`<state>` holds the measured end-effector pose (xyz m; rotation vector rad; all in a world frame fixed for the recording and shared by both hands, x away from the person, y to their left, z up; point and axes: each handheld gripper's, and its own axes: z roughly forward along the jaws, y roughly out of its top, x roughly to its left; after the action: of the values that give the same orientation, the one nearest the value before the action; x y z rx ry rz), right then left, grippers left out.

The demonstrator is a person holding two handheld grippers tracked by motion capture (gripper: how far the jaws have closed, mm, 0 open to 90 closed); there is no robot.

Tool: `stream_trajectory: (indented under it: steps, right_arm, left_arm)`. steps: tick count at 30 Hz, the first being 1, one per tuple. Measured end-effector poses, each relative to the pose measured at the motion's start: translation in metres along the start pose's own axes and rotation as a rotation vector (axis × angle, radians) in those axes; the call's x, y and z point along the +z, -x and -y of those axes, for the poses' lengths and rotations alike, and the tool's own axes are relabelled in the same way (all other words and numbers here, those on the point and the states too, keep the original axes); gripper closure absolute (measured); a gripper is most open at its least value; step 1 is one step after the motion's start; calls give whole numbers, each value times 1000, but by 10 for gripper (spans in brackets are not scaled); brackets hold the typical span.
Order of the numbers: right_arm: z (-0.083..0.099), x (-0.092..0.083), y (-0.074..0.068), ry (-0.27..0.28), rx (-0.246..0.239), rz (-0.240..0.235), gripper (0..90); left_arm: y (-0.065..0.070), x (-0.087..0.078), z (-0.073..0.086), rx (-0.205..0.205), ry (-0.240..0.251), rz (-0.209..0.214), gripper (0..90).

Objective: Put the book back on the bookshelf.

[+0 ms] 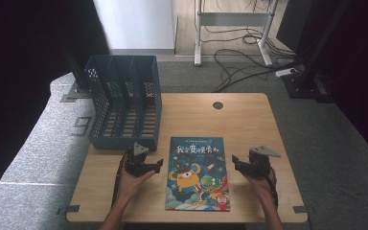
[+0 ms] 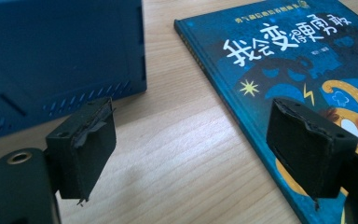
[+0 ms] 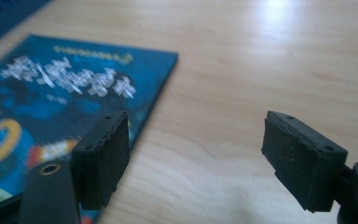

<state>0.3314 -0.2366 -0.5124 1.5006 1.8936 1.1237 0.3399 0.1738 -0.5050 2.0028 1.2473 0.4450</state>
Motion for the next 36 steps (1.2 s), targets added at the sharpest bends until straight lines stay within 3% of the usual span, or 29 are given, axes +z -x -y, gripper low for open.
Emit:
stream_trajectory:
  steps: [7, 13, 16, 20, 22, 28, 36]
  right_arm:
    - [-15, 0, -20, 34, 4, -50, 228]
    - [-6, 12, -37, -5, -11, -73, 224]
    - [-3, 17, -38, -20, -20, -70, 223]
    - [3, 27, -39, -62, -22, -66, 220]
    - [7, 32, -40, -91, -14, -89, 215]
    - [11, 36, -42, -110, -13, -78, 208]
    - [15, 45, -44, -147, -31, -75, 205]
  left_arm:
    - [3, 1, -6, -3, 8, 29, 156]
    - [15, 1, 5, 31, -7, 71, 156]
    - [17, 5, 8, 16, -15, 98, 158]
    - [28, 15, 11, 42, -48, 121, 157]
    - [35, 21, 13, 56, -66, 128, 157]
    - [50, 27, 18, 96, -90, 135, 147]
    - [57, 35, 23, 108, -115, 143, 148]
